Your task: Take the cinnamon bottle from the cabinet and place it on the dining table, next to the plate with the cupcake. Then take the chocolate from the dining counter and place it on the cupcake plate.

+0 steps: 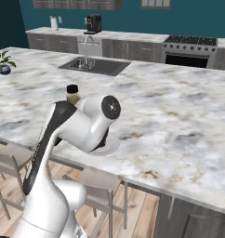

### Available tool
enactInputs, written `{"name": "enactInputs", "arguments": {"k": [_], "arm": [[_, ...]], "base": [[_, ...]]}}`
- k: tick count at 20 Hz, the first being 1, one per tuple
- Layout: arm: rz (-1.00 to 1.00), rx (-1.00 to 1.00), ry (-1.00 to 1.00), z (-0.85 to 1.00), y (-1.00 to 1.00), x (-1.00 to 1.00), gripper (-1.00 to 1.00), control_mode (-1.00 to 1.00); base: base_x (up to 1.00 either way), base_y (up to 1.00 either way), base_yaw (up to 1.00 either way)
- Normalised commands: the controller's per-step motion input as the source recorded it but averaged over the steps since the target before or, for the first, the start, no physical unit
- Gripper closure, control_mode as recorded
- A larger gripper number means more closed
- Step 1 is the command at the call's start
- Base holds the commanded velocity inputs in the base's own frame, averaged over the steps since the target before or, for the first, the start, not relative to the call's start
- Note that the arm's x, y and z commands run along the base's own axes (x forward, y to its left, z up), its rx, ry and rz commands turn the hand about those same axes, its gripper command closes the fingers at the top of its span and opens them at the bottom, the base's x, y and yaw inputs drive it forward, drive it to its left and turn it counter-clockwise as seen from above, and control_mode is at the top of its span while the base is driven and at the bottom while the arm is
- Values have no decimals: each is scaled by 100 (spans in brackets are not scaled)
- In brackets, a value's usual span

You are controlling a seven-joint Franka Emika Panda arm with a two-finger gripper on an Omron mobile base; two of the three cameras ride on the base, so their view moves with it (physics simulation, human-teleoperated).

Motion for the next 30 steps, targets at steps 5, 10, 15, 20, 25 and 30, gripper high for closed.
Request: {"name": "enactInputs", "arguments": {"k": [5, 10, 15, 20, 25, 30], "arm": [[39, 0, 4, -34, -39, 0, 100, -100], [18, 0, 1, -41, -25, 2, 100, -100], [2, 7, 7, -42, -19, 22, 100, -100], [0, 2, 0, -61, -2, 20, 100, -100], [4, 0, 0, -53, -9, 19, 100, -100], [13, -3, 0, -44, -34, 13, 100, -100]], "base": [[0, 0, 0], [0, 0, 0], [0, 0, 0], [0, 0, 0], [0, 0, 0], [0, 0, 0]]}}
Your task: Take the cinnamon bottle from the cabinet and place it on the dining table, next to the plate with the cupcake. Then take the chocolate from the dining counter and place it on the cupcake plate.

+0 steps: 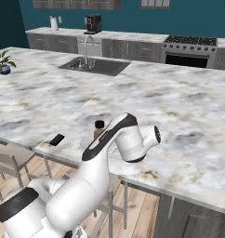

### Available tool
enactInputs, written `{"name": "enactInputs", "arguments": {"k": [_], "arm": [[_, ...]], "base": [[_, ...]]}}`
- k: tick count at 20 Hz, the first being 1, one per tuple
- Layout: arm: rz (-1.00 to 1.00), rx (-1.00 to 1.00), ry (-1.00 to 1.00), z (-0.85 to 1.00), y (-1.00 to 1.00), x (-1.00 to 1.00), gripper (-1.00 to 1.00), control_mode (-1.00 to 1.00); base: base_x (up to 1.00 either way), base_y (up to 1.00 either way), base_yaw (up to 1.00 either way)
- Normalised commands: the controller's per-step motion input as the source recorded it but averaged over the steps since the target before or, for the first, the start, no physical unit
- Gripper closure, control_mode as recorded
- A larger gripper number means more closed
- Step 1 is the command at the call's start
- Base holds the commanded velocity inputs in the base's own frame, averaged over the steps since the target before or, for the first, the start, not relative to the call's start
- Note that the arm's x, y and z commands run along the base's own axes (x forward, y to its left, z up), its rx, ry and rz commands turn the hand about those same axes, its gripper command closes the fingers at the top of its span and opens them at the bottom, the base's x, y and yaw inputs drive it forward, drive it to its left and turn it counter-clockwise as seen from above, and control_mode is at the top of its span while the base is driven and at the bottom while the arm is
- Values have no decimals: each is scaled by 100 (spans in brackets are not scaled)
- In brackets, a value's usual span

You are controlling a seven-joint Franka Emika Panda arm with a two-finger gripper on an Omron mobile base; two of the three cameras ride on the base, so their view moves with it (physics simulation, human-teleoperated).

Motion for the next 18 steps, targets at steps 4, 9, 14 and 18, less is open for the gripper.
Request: {"name": "enactInputs", "arguments": {"k": [4, 9, 14, 18], "arm": [[14, 0, 0, -36, -38, 17, 100, -100], [14, 5, 0, -18, -36, 32, 100, -100], [12, 0, -3, -22, -17, 35, 100, -100], [7, 0, -8, -26, -8, 38, 100, -100]], "base": [[0, 0, 0], [0, 0, 0], [0, 0, 0], [0, 0, 0]]}}
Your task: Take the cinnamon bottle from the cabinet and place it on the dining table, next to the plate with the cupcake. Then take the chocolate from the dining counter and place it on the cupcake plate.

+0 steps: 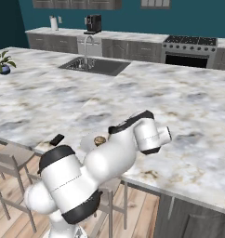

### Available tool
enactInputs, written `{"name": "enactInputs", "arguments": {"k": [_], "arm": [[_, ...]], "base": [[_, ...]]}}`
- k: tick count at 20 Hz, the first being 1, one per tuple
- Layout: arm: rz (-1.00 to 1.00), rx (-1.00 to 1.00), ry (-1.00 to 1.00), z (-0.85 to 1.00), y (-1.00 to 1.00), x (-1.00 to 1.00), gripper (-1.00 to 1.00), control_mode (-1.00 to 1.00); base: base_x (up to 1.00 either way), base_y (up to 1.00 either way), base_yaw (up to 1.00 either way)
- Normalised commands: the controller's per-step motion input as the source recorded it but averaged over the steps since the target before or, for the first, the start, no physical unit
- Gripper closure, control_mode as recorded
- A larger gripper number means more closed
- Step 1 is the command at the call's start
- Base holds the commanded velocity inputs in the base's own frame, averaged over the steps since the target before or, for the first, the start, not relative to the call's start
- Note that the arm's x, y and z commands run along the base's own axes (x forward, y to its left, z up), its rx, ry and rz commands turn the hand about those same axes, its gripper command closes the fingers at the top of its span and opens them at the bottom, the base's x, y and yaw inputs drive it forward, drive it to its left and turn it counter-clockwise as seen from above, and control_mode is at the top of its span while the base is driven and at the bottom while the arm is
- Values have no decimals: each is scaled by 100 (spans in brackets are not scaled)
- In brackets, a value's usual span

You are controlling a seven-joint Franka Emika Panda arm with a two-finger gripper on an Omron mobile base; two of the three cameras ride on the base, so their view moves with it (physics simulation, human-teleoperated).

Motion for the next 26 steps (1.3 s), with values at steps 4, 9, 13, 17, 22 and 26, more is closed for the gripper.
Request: {"name": "enactInputs", "arguments": {"k": [4, 9, 13, 17, 22, 26], "arm": [[3, 0, 0, -32, -3, 37, 100, -100], [0, 5, -2, -30, -4, 33, 100, -100], [0, 10, 0, -29, -8, 26, 100, -100], [0, 3, 0, -24, -15, 26, 100, -100], [0, 0, -3, -20, -11, 24, 100, -100], [0, -9, -5, -17, -3, 23, 100, -100]], "base": [[0, 0, 0], [0, 0, 0], [0, 0, 0], [0, 0, 0], [0, 0, 0], [0, 0, 0]]}}
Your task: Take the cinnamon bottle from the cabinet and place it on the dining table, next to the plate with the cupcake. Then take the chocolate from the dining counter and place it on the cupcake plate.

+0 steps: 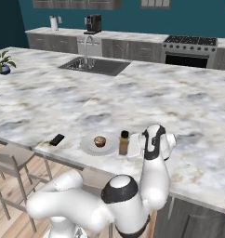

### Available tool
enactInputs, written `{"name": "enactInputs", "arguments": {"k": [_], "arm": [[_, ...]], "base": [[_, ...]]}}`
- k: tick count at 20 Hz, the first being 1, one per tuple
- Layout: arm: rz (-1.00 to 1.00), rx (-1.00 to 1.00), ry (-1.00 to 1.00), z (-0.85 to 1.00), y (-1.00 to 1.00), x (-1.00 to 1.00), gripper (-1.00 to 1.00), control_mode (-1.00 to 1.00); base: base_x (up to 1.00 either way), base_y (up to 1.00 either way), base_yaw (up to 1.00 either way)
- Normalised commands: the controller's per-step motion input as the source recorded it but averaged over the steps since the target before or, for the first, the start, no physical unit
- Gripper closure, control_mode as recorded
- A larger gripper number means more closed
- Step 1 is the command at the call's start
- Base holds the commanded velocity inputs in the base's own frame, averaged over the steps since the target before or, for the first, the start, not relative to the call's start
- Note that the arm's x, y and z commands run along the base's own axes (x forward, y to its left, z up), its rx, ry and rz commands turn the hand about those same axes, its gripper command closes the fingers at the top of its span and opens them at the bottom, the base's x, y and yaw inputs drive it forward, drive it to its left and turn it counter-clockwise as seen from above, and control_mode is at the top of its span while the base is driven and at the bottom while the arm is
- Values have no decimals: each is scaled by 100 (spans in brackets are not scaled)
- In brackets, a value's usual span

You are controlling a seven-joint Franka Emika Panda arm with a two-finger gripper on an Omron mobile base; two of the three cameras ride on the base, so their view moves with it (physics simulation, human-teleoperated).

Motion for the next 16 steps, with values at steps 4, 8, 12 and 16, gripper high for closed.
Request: {"name": "enactInputs", "arguments": {"k": [4, 8, 12, 16], "arm": [[0, -16, -9, -25, 0, 23, 100, -100], [-1, -18, -11, -30, 0, 22, 100, -100], [-2, -8, -11, -30, -1, 23, 100, -100], [-3, 0, -6, -29, -3, 31, 100, -100]], "base": [[0, 0, 0], [0, 0, 0], [0, 0, 0], [0, 0, 0]]}}
